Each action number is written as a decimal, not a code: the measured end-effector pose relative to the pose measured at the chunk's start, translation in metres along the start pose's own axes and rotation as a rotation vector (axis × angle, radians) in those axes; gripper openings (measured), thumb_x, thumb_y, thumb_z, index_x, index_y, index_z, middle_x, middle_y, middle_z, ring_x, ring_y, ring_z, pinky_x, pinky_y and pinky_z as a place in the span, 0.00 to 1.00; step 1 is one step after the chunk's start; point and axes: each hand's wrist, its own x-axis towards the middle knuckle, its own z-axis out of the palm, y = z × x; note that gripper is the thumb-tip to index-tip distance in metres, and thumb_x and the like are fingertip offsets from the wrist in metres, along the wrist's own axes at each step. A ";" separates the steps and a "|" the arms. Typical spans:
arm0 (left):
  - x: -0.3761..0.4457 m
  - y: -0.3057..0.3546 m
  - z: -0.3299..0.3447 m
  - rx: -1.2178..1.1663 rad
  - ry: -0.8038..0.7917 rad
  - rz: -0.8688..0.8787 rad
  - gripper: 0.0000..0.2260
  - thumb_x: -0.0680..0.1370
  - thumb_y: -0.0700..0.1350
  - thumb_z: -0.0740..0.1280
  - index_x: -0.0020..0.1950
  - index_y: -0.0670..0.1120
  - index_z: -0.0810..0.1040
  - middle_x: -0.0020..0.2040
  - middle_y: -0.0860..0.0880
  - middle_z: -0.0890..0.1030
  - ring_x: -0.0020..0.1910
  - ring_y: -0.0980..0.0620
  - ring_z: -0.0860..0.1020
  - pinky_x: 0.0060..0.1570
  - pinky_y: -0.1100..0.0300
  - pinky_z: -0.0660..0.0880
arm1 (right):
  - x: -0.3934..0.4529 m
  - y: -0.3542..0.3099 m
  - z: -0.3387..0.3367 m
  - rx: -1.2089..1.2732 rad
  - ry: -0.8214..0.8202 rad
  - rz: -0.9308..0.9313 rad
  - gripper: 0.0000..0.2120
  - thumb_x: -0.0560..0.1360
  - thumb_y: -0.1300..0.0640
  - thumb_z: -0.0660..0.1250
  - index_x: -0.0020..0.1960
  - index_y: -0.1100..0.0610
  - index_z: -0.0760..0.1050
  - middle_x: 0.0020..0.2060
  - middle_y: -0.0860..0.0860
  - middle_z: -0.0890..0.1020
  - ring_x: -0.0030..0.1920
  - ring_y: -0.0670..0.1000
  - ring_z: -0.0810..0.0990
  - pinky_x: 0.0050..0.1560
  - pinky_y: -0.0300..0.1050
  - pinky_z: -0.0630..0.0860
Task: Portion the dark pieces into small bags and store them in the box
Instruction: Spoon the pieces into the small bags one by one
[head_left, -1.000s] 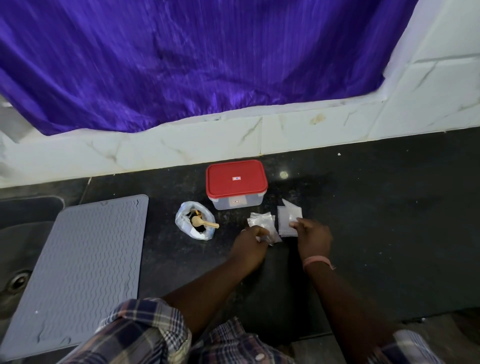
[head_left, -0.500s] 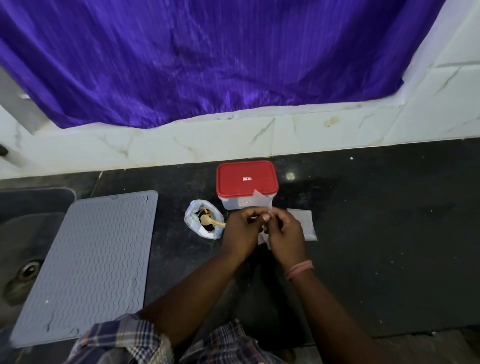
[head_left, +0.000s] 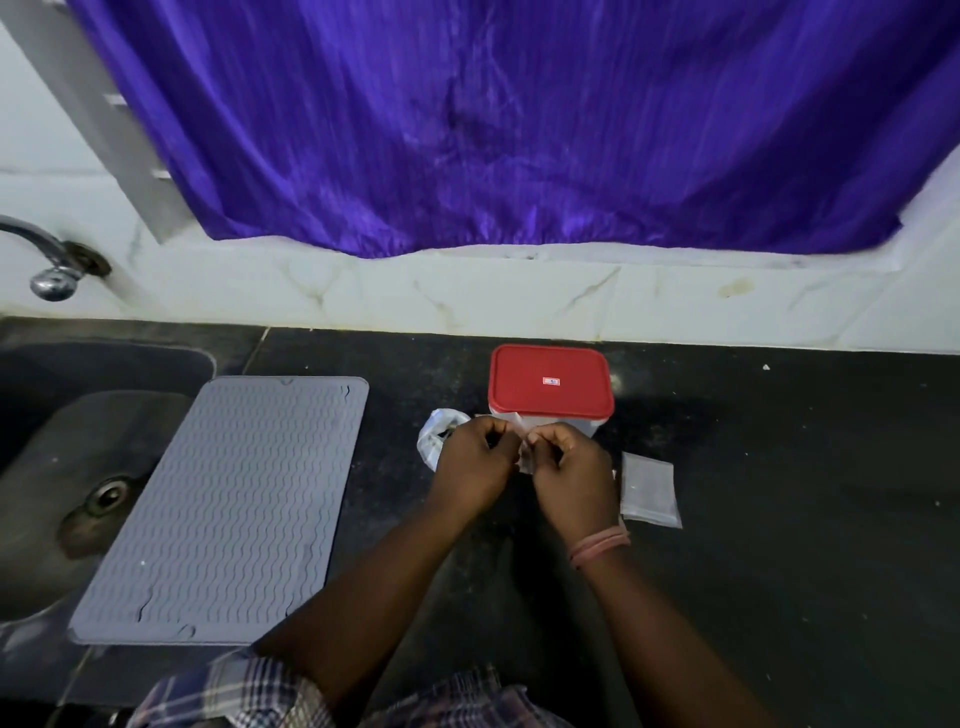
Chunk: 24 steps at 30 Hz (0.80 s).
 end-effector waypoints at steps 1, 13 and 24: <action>0.001 0.002 -0.004 0.041 0.010 0.007 0.11 0.79 0.45 0.65 0.38 0.46 0.81 0.33 0.50 0.83 0.35 0.52 0.83 0.38 0.55 0.79 | 0.001 -0.002 0.002 -0.008 0.031 0.007 0.07 0.76 0.65 0.67 0.45 0.57 0.83 0.38 0.47 0.84 0.40 0.43 0.81 0.43 0.36 0.76; 0.015 -0.003 -0.052 -0.271 0.053 -0.143 0.06 0.78 0.34 0.67 0.51 0.31 0.81 0.46 0.31 0.84 0.39 0.44 0.84 0.46 0.51 0.84 | 0.018 -0.024 0.026 0.144 -0.268 0.040 0.08 0.76 0.61 0.71 0.50 0.49 0.83 0.41 0.43 0.86 0.43 0.40 0.84 0.47 0.40 0.81; 0.025 0.004 -0.061 0.148 0.122 -0.060 0.04 0.73 0.39 0.73 0.41 0.47 0.84 0.35 0.49 0.86 0.34 0.53 0.85 0.41 0.58 0.83 | 0.028 -0.036 0.035 -0.087 -0.026 0.076 0.05 0.75 0.56 0.70 0.40 0.53 0.80 0.33 0.46 0.83 0.35 0.45 0.81 0.39 0.46 0.79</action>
